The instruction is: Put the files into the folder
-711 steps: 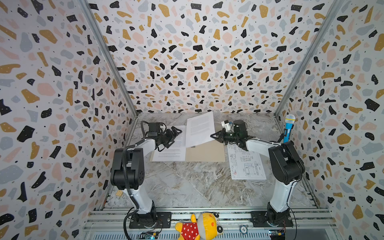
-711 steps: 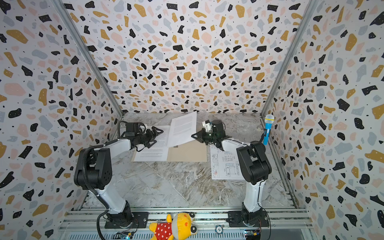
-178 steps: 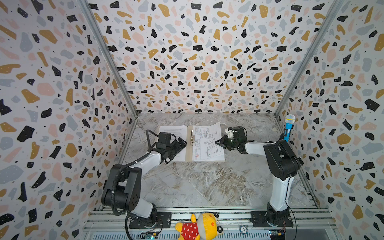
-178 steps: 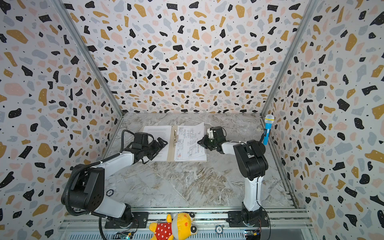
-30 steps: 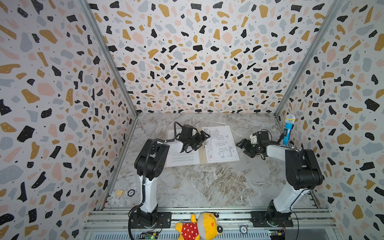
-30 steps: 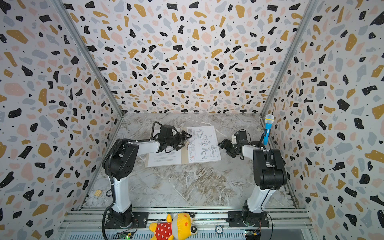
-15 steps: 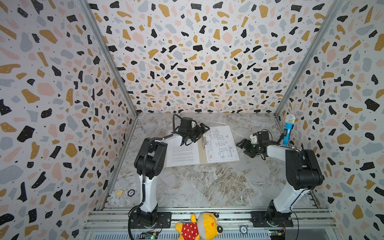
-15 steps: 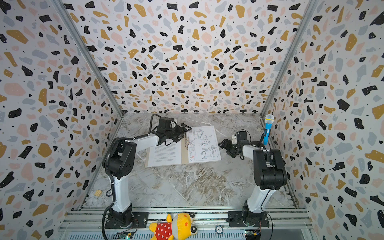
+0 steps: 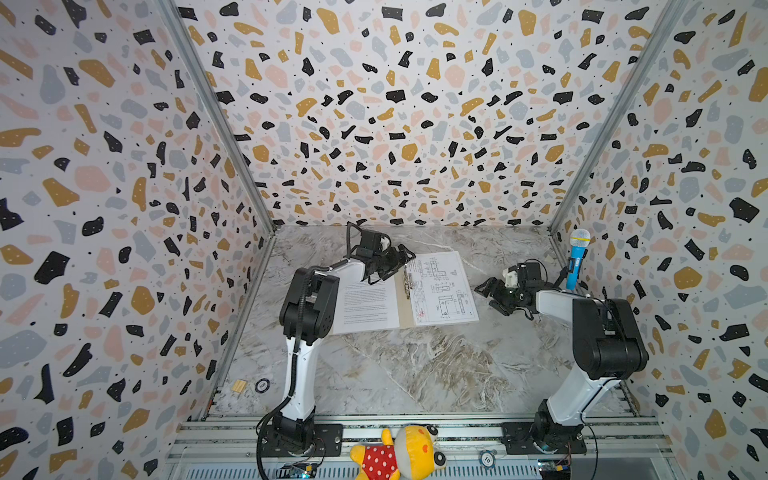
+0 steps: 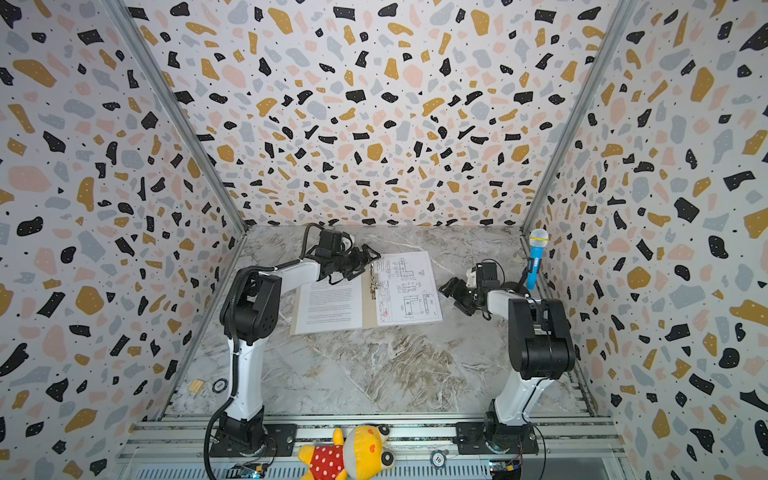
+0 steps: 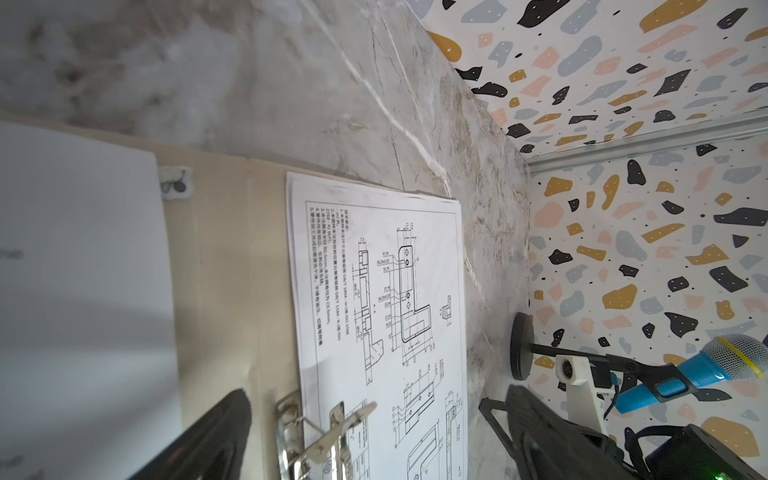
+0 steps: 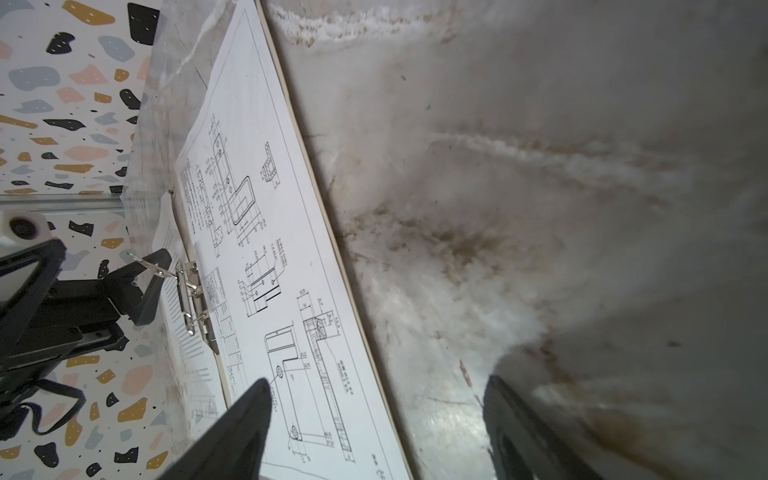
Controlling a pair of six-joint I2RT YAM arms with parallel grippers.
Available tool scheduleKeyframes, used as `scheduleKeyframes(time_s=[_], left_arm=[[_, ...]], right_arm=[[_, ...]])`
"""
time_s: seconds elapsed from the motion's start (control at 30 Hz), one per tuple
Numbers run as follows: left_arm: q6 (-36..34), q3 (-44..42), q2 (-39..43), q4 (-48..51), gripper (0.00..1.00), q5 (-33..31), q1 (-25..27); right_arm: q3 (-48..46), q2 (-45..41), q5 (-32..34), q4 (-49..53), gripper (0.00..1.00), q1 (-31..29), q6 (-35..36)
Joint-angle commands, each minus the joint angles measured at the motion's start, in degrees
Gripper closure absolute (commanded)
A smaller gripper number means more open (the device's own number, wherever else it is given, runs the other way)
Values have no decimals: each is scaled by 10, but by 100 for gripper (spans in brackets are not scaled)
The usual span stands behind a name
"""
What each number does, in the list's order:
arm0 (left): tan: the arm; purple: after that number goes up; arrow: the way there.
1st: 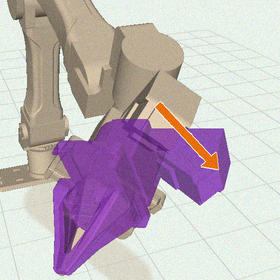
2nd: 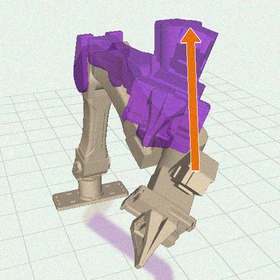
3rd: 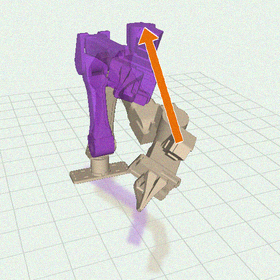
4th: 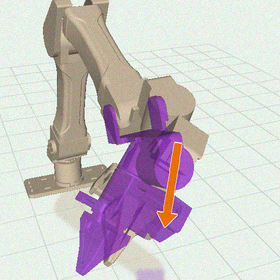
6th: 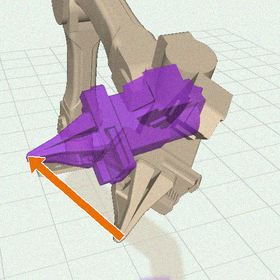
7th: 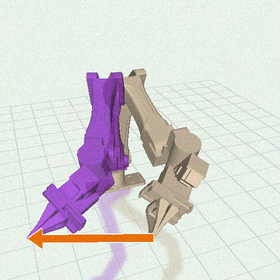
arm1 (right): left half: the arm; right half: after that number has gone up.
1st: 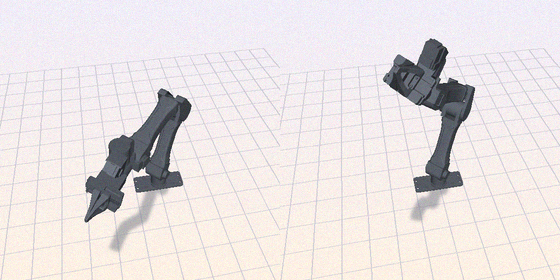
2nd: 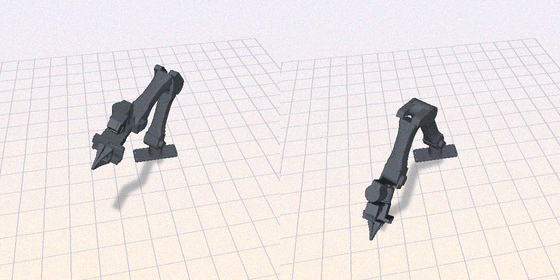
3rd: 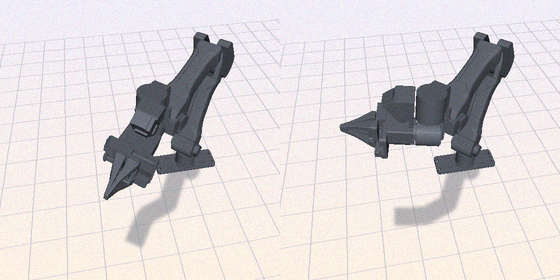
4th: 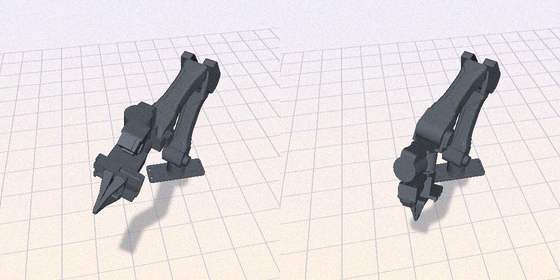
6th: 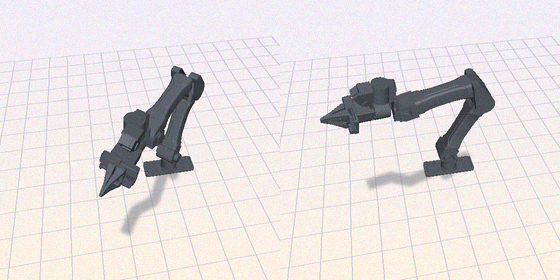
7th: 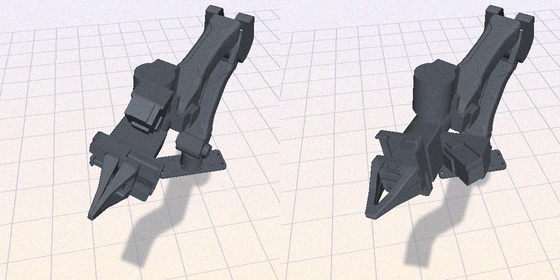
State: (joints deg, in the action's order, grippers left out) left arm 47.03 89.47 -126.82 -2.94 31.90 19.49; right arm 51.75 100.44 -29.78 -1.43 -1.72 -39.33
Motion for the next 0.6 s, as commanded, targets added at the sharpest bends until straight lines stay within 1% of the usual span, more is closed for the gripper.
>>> scheduleKeyframes(time_s=[0.0, 0.2, 0.37, 0.4, 0.47, 0.57], left_arm=[[-12, 18, -5, -30, 4, 38, -1], [13, 11, -14, -73, 4, 70, -1], [32, -15, 4, -111, 4, 81, 0], [33, -20, 7, -133, 4, 84, 0], [59, -32, 15, -162, 4, 93, 1], [75, -44, 18, -190, 4, 101, 3]], right_arm=[[-2, -4, 1, 15, 19, 2, 8], [-5, -3, 2, 11, 19, 2, 2], [-14, -8, 2, 6, 19, -1, -4], [-15, -9, 1, 4, 19, -1, -5], [-18, -10, 2, 2, 19, -4, -7], [-19, -10, 1, 0, 19, -11, -10]])
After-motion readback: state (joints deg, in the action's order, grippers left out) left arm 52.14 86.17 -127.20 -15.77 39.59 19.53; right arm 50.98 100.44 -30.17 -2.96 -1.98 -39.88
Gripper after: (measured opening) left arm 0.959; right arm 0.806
